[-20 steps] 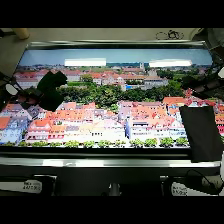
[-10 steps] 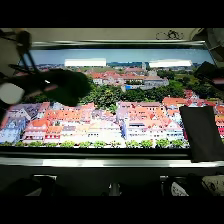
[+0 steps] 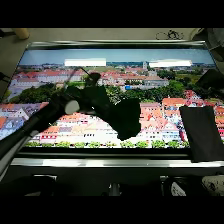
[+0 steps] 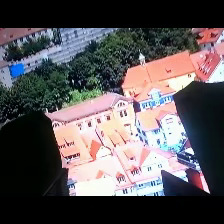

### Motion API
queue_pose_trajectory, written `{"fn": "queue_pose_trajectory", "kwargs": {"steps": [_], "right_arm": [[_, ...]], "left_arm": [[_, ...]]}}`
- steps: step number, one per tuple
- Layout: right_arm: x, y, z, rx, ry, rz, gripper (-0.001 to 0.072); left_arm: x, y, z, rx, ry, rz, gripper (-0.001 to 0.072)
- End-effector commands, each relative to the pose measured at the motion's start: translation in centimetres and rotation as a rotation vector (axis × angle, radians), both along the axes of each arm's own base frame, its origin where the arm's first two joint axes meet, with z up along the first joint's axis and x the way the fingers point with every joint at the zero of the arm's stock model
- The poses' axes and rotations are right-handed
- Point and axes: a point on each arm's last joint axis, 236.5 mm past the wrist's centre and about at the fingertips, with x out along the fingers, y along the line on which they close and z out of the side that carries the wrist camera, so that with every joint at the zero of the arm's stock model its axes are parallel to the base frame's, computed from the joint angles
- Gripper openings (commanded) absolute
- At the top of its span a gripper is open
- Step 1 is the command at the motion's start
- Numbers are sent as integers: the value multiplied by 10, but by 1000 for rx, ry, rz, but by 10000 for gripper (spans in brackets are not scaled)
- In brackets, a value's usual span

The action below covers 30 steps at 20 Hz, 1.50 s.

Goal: Fold the shirts.

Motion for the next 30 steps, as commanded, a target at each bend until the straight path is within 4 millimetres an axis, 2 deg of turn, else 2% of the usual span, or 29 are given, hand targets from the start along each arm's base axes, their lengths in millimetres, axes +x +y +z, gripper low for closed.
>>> {"fn": "queue_pose_trajectory", "kwargs": {"steps": [1, 2, 4, 6, 7, 8, 10, 11, 14, 16, 17, 18, 19, 21, 23, 24, 25, 26, 27, 28, 29, 30], "right_arm": [[-8, 27, -55, 127, 188, 74, 629], [-7, 39, -74, 192, 239, 100, 628], [-9, 64, -114, 308, 349, 135, 628], [-20, 79, -158, 295, 471, 178, 628], [-25, 88, -180, 275, 522, 199, 628], [-29, 95, -197, 260, 560, 217, 629], [-36, 116, -222, 262, 615, 259, 645], [-38, 127, -229, 264, 629, 288, 694], [-49, 160, -243, 275, 666, 416, 711], [-56, 175, -256, 275, 709, 456, 711], [-58, 184, -260, 292, 721, 468, 711], [-58, 194, -264, 311, 723, 475, 710], [-55, 202, -268, 321, 713, 482, 709], [-52, 216, -277, 327, 699, 488, 696], [-57, 230, -288, 338, 725, 504, 631], [-62, 235, -294, 334, 745, 516, 442], [-65, 237, -296, 331, 756, 523, 122], [-66, 237, -292, 335, 761, 522, 21], [-63, 232, -279, 321, 746, 540, 18], [-51, 225, -255, 292, 675, 576, 18], [-34, 214, -223, 243, 576, 599, 18], [-12, 197, -177, 171, 434, 606, 19]], "left_arm": [[67, 137, 28, 158, -52, 246, 705], [79, 173, 17, 119, 8, 346, 704], [77, 226, -30, 63, 207, 498, 705], [66, 262, -76, 40, 380, 595, 704], [65, 270, -92, 14, 426, 626, 704], [69, 273, -105, -23, 450, 650, 704], [84, 264, -120, -89, 440, 655, 704], [92, 253, -126, -120, 428, 642, 704], [99, 227, -151, -147, 448, 619, 703], [103, 221, -162, -143, 442, 613, 691], [108, 221, -162, -147, 420, 616, 556], [113, 221, -159, -157, 396, 622, 220], [116, 221, -154, -160, 380, 622, 37], [120, 222, -137, -165, 343, 607, 31], [124, 222, -109, -166, 281, 573, 31], [124, 222, -91, -169, 245, 562, 31], [124, 222, -72, -173, 211, 555, 31], [124, 222, -47, -176, 160, 534, 31], [123, 223, -15, -169, 79, 495, 30], [121, 223, 22, -161, -15, 450, 30], [113, 223, 69, -151, -129, 402, 30], [99, 223, 124, -144, -256, 359, 30]]}}
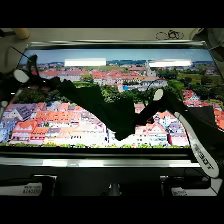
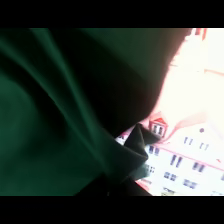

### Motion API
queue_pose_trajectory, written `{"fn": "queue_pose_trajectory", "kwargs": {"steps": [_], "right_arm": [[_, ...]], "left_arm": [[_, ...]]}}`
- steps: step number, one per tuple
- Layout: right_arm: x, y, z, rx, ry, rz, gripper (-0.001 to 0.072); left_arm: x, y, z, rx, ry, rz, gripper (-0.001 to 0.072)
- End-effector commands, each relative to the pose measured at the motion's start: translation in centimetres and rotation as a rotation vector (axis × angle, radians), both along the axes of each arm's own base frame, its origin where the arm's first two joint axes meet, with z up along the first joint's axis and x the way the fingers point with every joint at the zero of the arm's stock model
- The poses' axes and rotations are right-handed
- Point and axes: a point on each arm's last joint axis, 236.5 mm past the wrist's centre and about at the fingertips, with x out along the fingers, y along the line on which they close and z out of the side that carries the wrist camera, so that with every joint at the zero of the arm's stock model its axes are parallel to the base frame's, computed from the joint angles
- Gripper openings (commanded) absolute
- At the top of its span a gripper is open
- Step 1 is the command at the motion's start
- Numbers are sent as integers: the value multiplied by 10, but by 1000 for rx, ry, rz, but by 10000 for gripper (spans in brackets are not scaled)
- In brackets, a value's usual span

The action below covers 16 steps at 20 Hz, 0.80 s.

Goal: Fold the shirts.

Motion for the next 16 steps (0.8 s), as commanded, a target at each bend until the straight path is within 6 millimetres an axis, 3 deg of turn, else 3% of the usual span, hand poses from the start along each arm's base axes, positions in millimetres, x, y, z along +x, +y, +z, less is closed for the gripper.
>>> {"fn": "queue_pose_trajectory", "kwargs": {"steps": [1, 3, 4, 5, 6, 7, 9, 11, 14, 16], "right_arm": [[47, -46, 120, -85, -382, 14, 19], [64, -97, 256, -172, -779, -96, 20], [54, -117, 328, -197, -989, -170, 20], [38, -131, 389, -200, -1180, -236, 20], [12, -137, 436, -180, -1325, -300, 20], [-12, -140, 462, -154, -1399, -345, 20], [-48, -140, 475, -105, -1410, -401, 21], [-63, -142, 465, -123, -1365, -388, 21], [-54, -153, 446, -197, -1299, -384, 21], [-25, -158, 426, -239, -1236, -380, 21]], "left_arm": [[-42, 0, 158, 116, -375, -99, 30], [-105, 4, 267, 155, -637, -79, 30], [-144, 9, 312, 188, -764, -55, 30], [-180, 15, 342, 210, -848, -22, 30], [-214, 23, 361, 189, -898, 41, 29], [-239, 29, 369, 155, -921, 92, 30], [-271, 31, 365, 137, -930, 112, 29], [-280, 31, 353, 142, -916, 112, 29], [-260, 39, 322, 182, -836, 124, 29], [-232, 41, 273, 191, -710, 114, 29]]}}
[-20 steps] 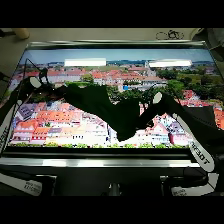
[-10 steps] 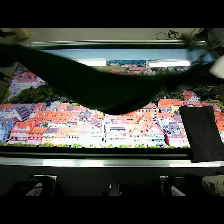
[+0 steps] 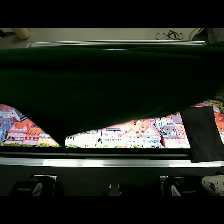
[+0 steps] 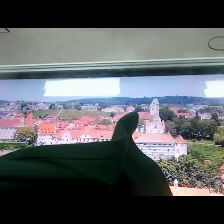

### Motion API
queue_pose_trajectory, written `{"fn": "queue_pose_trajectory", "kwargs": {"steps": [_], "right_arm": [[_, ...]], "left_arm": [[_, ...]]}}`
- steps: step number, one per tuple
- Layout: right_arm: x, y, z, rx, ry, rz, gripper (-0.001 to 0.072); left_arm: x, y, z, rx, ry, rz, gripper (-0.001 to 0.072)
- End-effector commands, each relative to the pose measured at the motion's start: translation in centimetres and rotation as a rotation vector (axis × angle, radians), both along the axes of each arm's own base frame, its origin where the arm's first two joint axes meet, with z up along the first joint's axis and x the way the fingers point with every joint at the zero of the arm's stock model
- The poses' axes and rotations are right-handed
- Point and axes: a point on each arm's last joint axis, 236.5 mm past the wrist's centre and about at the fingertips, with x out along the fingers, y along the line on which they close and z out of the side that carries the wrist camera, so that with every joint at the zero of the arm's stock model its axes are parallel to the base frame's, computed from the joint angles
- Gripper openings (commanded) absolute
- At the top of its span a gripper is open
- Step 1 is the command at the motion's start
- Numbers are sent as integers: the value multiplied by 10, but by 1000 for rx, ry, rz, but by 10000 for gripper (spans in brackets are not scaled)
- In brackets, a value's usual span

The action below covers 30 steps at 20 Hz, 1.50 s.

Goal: Fold the shirts.

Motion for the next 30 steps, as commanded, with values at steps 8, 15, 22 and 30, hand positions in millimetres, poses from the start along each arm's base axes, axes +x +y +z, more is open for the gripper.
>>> {"fn": "queue_pose_trajectory", "kwargs": {"steps": [8, 15, 22, 30], "right_arm": [[229, 32, -243, 170, 491, -15, 22], [256, 77, -331, 477, 696, -1, 352], [120, -69, -360, 134, 1145, -64, 547], [49, -58, -426, 337, 1384, -2, 557]], "left_arm": [[138, -7, -312, -110, 694, 4, 32], [175, -51, -401, -369, 998, -65, 536], [77, 46, -419, -156, 1394, -4, 521], [59, -13, -493, -361, 1407, -86, 521]]}}
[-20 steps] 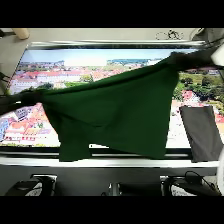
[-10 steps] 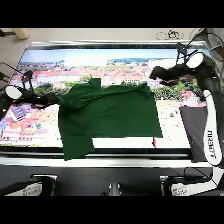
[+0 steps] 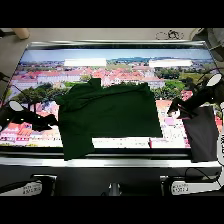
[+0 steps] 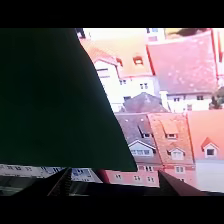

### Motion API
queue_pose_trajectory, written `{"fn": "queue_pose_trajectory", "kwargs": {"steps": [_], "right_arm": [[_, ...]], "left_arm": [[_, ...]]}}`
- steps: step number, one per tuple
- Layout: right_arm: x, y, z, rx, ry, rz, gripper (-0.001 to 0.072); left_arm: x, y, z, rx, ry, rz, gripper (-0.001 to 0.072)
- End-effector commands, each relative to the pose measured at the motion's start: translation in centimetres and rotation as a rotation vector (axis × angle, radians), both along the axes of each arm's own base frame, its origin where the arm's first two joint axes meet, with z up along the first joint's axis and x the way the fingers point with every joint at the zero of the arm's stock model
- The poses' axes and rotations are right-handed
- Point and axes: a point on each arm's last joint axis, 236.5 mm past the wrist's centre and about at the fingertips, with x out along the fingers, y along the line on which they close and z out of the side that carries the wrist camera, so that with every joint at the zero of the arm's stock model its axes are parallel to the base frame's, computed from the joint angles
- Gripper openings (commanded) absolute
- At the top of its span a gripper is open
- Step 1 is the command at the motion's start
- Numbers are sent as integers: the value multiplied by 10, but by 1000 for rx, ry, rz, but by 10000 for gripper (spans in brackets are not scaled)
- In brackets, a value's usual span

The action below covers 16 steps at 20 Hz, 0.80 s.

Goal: Fold the shirts.

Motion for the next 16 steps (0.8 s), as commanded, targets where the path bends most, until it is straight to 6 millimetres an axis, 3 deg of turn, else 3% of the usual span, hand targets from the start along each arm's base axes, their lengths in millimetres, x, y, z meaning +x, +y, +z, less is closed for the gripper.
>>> {"fn": "queue_pose_trajectory", "kwargs": {"steps": [1, 4, 5, 6, 7, 8, 11, 13, 15, 16], "right_arm": [[-23, -1, -18, 20, 71, 5, 557], [-36, 10, -32, 51, 97, 29, 557], [-42, 16, -40, 49, 105, 73, 559], [-48, 18, -51, 22, 114, 106, 625], [-48, 21, -60, 2, 105, 114, 671], [-45, 26, -68, -4, 85, 105, 670], [-49, 50, -80, 44, 97, 70, 657], [-60, 58, -92, 35, 123, 82, 611], [-51, 71, -96, 43, 81, 75, 497], [-41, 75, -96, 39, 42, 73, 301]], "left_arm": [[4, -18, -18, -29, -14, 9, 521], [23, -29, -19, -18, -90, 13, 510], [29, -30, -18, -17, -110, 24, 439], [32, -31, -18, -16, -117, 47, 351], [34, -30, -17, -18, -116, 69, 201], [34, -30, -16, -19, -115, 71, 42], [33, -33, -6, -28, -118, 39, 32], [34, -35, 7, -32, -140, 36, 32], [39, -38, 21, -48, -179, 47, 32], [40, -38, 28, -48, -200, 47, 31]]}}
